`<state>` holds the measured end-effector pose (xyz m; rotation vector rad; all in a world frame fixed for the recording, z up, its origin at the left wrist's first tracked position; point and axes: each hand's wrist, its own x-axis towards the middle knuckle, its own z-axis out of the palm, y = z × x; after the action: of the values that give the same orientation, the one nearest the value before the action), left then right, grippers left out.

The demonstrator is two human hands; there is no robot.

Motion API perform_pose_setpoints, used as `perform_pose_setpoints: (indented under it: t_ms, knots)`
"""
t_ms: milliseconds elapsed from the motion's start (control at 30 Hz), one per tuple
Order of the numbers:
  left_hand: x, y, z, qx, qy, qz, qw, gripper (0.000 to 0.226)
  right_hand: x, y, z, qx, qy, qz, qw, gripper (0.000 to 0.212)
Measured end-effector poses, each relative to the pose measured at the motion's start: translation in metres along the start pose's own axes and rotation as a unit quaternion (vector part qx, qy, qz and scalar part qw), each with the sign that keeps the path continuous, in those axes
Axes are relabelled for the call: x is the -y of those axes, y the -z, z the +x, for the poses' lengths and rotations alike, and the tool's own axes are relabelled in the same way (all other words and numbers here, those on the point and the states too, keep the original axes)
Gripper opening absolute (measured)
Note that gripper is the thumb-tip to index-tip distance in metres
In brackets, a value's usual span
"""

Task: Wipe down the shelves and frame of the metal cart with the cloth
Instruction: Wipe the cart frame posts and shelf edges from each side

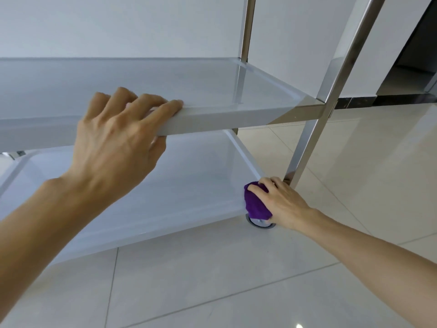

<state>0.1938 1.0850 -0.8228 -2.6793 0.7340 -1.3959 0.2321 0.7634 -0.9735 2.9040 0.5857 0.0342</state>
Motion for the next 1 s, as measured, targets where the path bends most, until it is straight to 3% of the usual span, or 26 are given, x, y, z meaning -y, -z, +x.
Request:
perform_pose_setpoints:
  t_ms: [133, 233, 333, 400, 500, 633, 733, 900, 1000]
  knots:
    - [-0.009, 0.003, -0.014, -0.028, -0.131, -0.062, 0.989, 0.039, 0.000, -0.005, 0.003, 0.045, -0.021, 0.096, 0.994, 0.123]
    - [-0.023, -0.013, -0.045, 0.067, -0.183, -0.110, 0.975, 0.036, 0.001, -0.012, 0.001, 0.002, -0.016, 0.109, 0.994, 0.110]
    - [-0.026, -0.040, -0.077, 0.245, -0.093, -0.102, 0.960, 0.049, 0.007, -0.019, -0.002, -0.068, -0.003, 0.119, 0.991, 0.090]
    - [-0.020, -0.058, -0.095, 0.397, 0.005, -0.076, 0.915, 0.068, 0.019, -0.019, 0.001, -0.104, 0.006, 0.111, 0.988, 0.080]
    - [-0.023, -0.081, -0.122, 0.511, 0.066, -0.057, 0.855, 0.082, 0.062, -0.014, 0.014, -0.123, 0.056, 0.115, 0.984, 0.077]
    - [-0.048, -0.086, -0.139, 0.460, 0.039, -0.037, 0.886, 0.079, 0.116, -0.015, 0.034, -0.130, 0.135, 0.129, 0.974, 0.076]
    - [-0.048, -0.089, -0.144, 0.376, 0.028, -0.023, 0.926, 0.071, 0.090, -0.014, 0.028, -0.132, 0.144, 0.139, 0.971, 0.070]
    - [-0.029, -0.088, -0.150, 0.315, 0.013, -0.074, 0.946, 0.085, 0.004, -0.020, 0.001, -0.097, 0.030, 0.134, 0.986, 0.076]
    - [-0.026, -0.088, -0.150, 0.317, 0.021, -0.103, 0.943, 0.086, 0.002, -0.023, -0.001, -0.087, -0.018, 0.133, 0.987, 0.080]
